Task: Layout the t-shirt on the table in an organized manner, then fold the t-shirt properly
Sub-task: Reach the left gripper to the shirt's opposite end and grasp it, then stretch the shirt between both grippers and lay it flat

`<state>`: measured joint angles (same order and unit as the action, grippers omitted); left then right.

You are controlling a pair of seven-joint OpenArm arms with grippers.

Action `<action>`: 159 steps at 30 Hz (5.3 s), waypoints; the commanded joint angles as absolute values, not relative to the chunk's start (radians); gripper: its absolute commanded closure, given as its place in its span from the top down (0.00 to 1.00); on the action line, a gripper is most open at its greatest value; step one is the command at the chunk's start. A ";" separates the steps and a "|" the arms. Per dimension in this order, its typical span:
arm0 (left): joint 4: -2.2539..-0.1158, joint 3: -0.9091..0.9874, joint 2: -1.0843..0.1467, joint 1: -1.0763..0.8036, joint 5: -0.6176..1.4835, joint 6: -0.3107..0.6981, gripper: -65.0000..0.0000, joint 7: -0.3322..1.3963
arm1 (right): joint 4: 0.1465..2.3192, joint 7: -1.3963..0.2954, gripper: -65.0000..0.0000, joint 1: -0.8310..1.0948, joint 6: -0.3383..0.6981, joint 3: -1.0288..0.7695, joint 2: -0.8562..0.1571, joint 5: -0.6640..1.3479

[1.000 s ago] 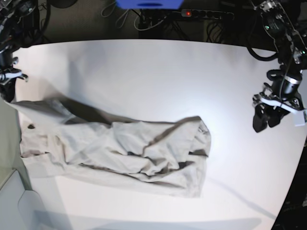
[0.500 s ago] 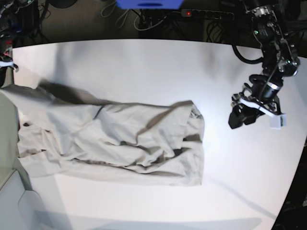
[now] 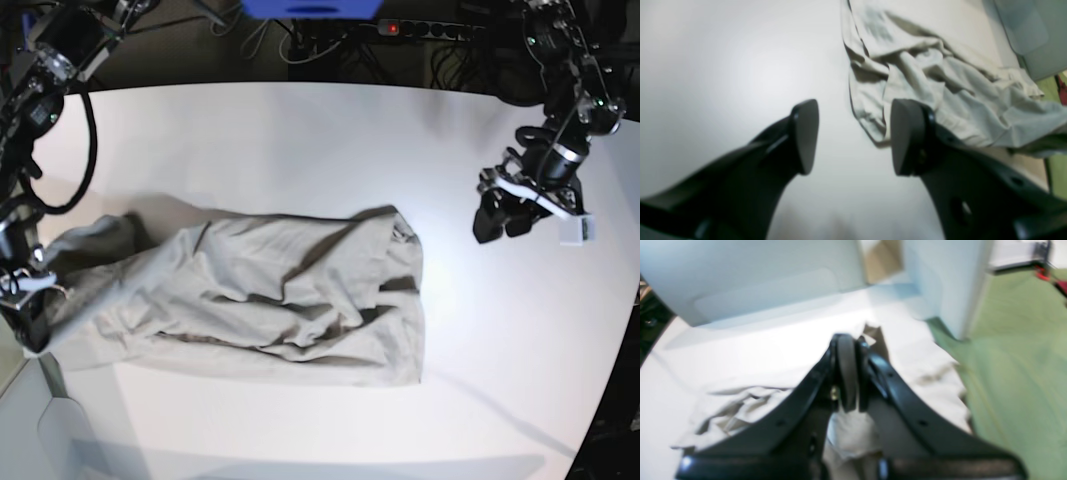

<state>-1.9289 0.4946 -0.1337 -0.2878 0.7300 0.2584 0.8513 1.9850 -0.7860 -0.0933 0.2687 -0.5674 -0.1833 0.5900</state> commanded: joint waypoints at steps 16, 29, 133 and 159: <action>-2.014 0.588 -0.225 -0.473 0.746 0.263 0.52 0.829 | 2.003 -0.737 0.00 -0.473 0.298 -0.424 -0.200 0.616; -1.986 0.403 -0.120 -0.318 0.725 0.254 0.52 0.831 | 2.002 -0.737 0.00 -0.394 0.300 -0.341 -0.206 0.611; -1.382 0.297 -0.317 0.216 0.865 0.265 0.00 0.828 | 1.834 -0.737 0.00 -0.214 0.305 -0.556 -0.271 0.611; -1.716 0.559 -0.266 -0.312 1.079 0.262 0.00 1.242 | 1.975 -0.737 0.00 0.237 0.306 -0.677 -0.286 0.618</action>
